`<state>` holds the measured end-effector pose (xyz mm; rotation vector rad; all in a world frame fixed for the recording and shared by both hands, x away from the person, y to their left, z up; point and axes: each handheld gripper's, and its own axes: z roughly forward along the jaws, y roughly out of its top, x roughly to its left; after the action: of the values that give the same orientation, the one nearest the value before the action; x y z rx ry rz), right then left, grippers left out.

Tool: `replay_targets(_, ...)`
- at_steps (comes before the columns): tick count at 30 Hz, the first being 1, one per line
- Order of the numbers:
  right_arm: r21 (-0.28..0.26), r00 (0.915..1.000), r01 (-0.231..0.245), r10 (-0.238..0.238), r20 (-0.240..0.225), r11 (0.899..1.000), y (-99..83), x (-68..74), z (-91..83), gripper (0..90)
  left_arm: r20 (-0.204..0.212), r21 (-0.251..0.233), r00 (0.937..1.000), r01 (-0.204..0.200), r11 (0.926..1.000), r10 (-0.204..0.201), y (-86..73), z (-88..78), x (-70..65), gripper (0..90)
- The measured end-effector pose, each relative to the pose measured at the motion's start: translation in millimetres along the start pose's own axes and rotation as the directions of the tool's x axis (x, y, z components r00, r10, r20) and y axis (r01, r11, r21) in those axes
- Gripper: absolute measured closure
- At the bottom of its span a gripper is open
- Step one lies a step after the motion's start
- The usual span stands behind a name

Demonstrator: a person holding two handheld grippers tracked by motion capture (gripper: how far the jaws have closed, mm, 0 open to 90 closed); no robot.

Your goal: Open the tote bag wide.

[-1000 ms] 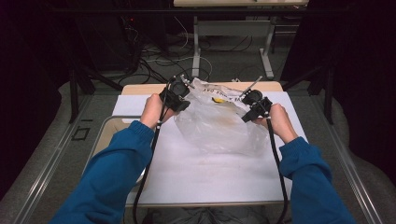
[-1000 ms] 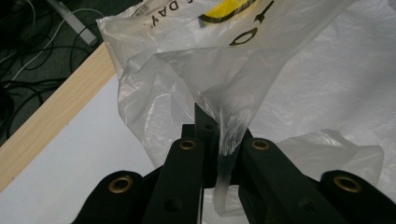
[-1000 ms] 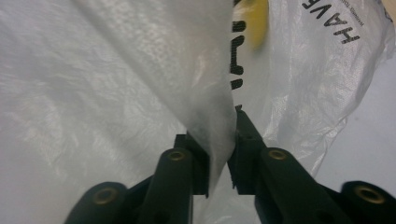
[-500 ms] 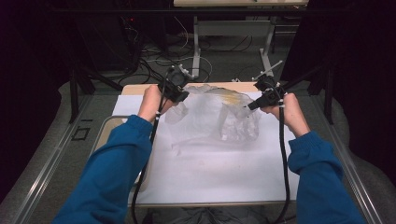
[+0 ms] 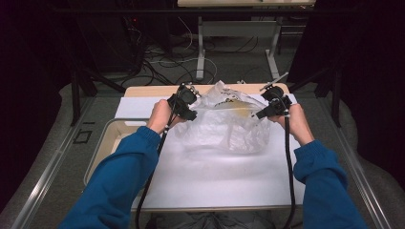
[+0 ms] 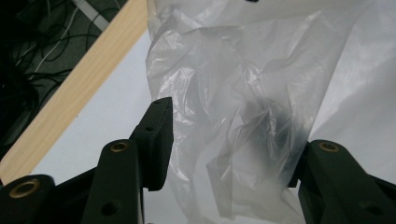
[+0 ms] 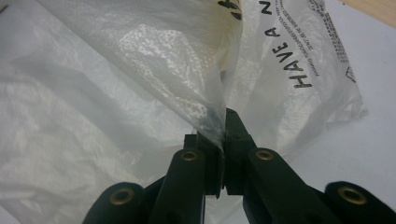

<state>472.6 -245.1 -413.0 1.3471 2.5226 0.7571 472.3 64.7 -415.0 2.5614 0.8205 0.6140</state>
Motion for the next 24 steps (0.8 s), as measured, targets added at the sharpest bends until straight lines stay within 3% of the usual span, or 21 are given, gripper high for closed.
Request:
replay_targets(2, -0.006, 1.0000, 0.005, -0.005, 0.002, 1.000, -0.1, 1.1, 0.0, 88.2, 0.007, 0.006, 0.9999, -0.007, 1.0000, 0.007, -3.4, 2.5, -0.8, 54.0)
replay_targets(6, -0.002, 0.9998, 0.009, -0.009, 0.015, 1.000, 0.1, 3.8, 1.7, 84.7, 0.017, -0.015, 0.9999, 0.002, 0.9999, -0.002, -5.8, 6.1, -1.5, 80.3)
replay_targets(8, -0.002, 0.9994, 0.020, -0.019, 0.028, 1.000, -0.7, 4.4, 4.3, 82.3, 0.015, -0.028, 0.9999, 0.006, 0.9996, -0.006, -4.9, 7.2, -0.8, 87.3)
replay_targets(12, 0.010, 0.9996, 0.016, -0.016, 0.025, 1.000, -4.7, 4.6, 8.5, 80.9, -0.007, -0.039, 0.9999, 0.010, 0.9992, -0.010, -3.5, 11.1, 1.1, 89.0)
replay_targets(17, 0.035, 0.9992, 0.039, -0.039, -0.010, 0.999, -9.6, 8.8, 8.5, 86.8, -0.020, -0.064, 0.9993, 0.031, 0.9975, -0.032, -1.4, 12.3, 4.4, 89.0)
replay_targets(21, 0.008, 0.9986, 0.052, -0.051, -0.009, 0.999, -12.3, 13.9, -2.7, 86.2, -0.012, -0.095, 0.9992, 0.035, 0.9948, -0.037, -0.1, 10.6, 3.8, 89.0)
replay_targets(24, 0.026, 0.9989, 0.045, -0.045, -0.010, 0.999, -15.7, 10.4, -3.8, 80.7, 0.007, -0.092, 0.9992, 0.040, 0.9950, -0.040, 0.7, 11.9, 1.9, 89.0)
